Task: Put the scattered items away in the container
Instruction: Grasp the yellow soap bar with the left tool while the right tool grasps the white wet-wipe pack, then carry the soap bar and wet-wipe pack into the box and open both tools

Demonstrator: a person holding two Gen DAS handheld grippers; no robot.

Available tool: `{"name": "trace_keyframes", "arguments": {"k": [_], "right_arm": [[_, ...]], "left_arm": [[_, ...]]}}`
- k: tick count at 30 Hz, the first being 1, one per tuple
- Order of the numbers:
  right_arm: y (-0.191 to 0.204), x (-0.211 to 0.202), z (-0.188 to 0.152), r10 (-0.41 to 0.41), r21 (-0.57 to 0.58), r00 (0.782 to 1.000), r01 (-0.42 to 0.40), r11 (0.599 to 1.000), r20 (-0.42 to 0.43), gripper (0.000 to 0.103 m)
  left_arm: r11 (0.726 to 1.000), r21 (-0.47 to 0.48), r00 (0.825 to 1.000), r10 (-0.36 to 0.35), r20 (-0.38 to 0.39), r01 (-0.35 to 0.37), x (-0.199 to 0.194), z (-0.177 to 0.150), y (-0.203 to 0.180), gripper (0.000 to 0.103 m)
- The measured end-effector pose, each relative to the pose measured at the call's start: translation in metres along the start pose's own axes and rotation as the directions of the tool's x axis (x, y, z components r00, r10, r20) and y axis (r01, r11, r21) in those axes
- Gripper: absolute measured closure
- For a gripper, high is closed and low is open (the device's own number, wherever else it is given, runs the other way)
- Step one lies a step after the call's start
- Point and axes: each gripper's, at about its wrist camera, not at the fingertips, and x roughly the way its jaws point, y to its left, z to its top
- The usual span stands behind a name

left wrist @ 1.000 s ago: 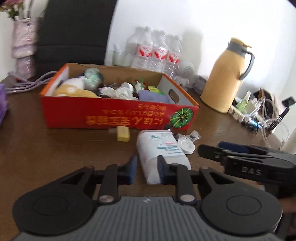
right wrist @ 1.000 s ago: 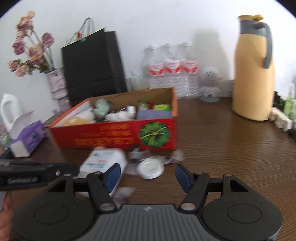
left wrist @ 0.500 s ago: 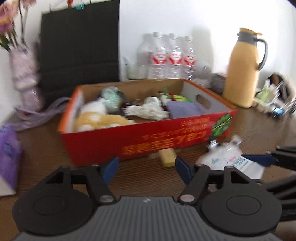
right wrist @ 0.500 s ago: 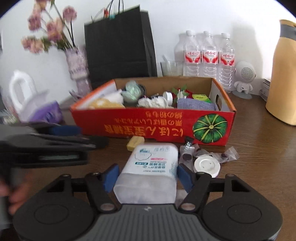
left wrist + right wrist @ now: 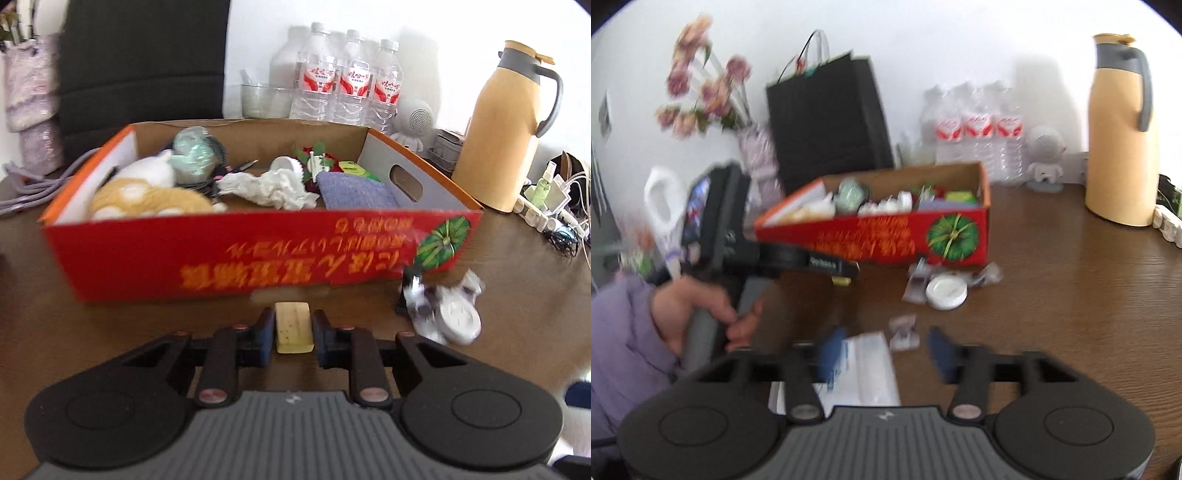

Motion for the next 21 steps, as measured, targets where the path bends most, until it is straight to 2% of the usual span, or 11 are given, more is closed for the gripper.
{"name": "trace_keyframes", "arguments": {"k": [1, 4, 6, 7, 11, 13, 15, 18, 21], "right_arm": [[0.003, 0.002, -0.001, 0.002, -0.002, 1.0, -0.002, 1.0, -0.013, 0.04], [0.017, 0.01, -0.007, 0.05, -0.007, 0.998, -0.051, 0.999, -0.044, 0.03], [0.032, 0.017, -0.01, 0.057, -0.06, 0.997, -0.06, 0.996, -0.05, 0.017], [0.04, 0.021, -0.012, 0.048, -0.094, 0.997, -0.053, 0.994, -0.053, 0.016], [0.063, 0.032, -0.016, 0.0, -0.189, 0.997, -0.014, 0.982, -0.072, 0.016], [0.069, 0.036, -0.016, -0.036, -0.201, 0.996, 0.019, 0.979, -0.077, 0.021], [0.07, 0.035, -0.016, -0.046, -0.186, 0.996, 0.03, 0.982, -0.079, 0.022], [0.066, 0.024, -0.014, -0.016, -0.134, 0.997, 0.007, 0.991, -0.07, 0.022], [0.059, 0.003, -0.004, -0.022, -0.097, 1.0, 0.023, 0.995, 0.009, 0.022]], "left_arm": [[1.0, -0.006, 1.0, 0.001, 0.014, -0.001, -0.01, -0.004, 0.002, 0.08], [0.999, -0.043, 0.999, 0.017, 0.042, -0.016, -0.046, -0.021, 0.012, 0.08], [0.996, -0.076, 0.998, 0.04, 0.054, -0.036, -0.068, -0.033, 0.019, 0.08], [0.994, -0.093, 0.997, 0.055, 0.054, -0.05, -0.077, -0.039, 0.022, 0.08], [0.986, -0.144, 0.995, 0.089, 0.044, -0.082, -0.101, -0.06, 0.029, 0.08], [0.983, -0.154, 0.994, 0.104, 0.044, -0.097, -0.108, -0.067, 0.031, 0.08], [0.982, -0.149, 0.991, 0.122, 0.052, -0.113, -0.114, -0.072, 0.03, 0.08], [0.983, -0.142, 0.987, 0.128, 0.101, -0.113, -0.131, -0.075, 0.025, 0.08], [0.987, -0.127, 0.977, 0.122, 0.176, -0.101, -0.148, -0.065, 0.02, 0.08]]}}
